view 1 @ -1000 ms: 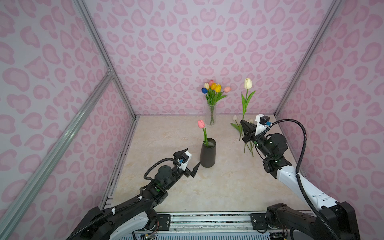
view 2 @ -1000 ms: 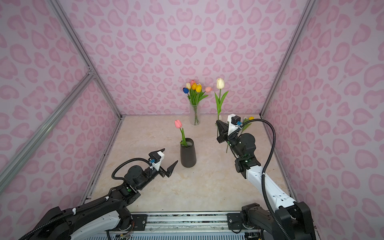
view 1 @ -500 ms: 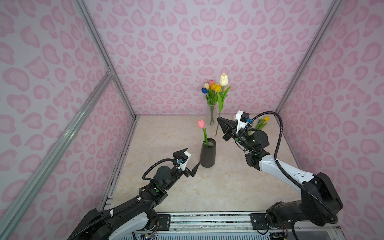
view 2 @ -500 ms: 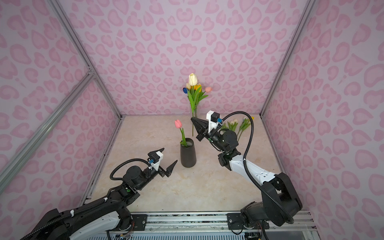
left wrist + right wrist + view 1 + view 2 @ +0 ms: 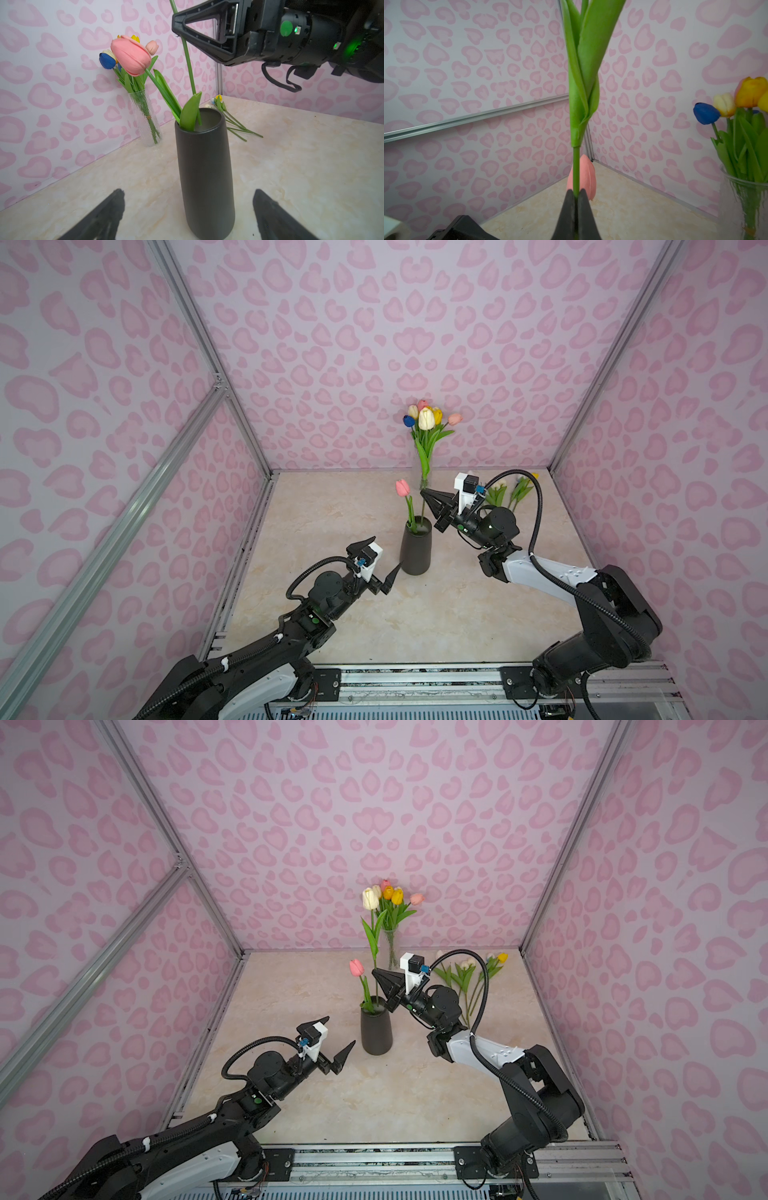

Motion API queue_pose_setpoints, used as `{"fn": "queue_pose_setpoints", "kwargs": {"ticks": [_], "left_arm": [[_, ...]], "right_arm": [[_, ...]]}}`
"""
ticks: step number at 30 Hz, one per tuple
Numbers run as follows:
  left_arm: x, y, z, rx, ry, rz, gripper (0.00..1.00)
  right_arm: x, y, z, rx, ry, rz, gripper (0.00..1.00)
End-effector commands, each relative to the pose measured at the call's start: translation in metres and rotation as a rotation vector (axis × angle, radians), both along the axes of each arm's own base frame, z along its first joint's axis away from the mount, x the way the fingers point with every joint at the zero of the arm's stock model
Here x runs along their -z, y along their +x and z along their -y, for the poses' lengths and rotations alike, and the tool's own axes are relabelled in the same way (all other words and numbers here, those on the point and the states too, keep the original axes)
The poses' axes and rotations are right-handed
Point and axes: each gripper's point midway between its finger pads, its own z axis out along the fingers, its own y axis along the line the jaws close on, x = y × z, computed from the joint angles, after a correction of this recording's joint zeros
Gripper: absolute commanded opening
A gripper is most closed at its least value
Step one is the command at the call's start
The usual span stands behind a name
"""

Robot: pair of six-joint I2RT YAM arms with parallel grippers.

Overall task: Arrange the flowers into the vase
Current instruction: 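Carry the white tulip to the dark grey vase and lower its stem in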

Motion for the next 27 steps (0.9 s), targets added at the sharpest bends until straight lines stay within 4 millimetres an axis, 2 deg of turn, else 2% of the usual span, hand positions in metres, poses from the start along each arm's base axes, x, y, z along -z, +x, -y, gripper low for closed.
{"fn": "queue_pose_setpoints", "kwargs": {"ticks": [1, 7, 15, 19, 27], "left_arm": [[-0.008, 0.000, 0.001, 0.003, -0.019, 0.020, 0.97], [-0.006, 0.001, 0.003, 0.007, -0.016, 0.012, 0.97], [-0.006, 0.001, 0.002, 0.005, -0.016, 0.011, 0.97], [-0.008, 0.000, 0.003, 0.013, -0.022, 0.013, 0.97], [-0.006, 0.001, 0.004, 0.016, -0.018, 0.007, 0.97]], "right_arm": [[0.010, -0.001, -0.001, 0.019, -0.048, 0.019, 0.00], [0.026, -0.004, -0.007, 0.039, -0.127, 0.023, 0.00], [0.042, -0.003, -0.007, 0.062, -0.168, 0.007, 0.00], [0.043, -0.008, -0.005, 0.075, -0.173, 0.018, 0.00], [0.058, -0.014, 0.000, 0.094, -0.244, 0.005, 0.01]]}}
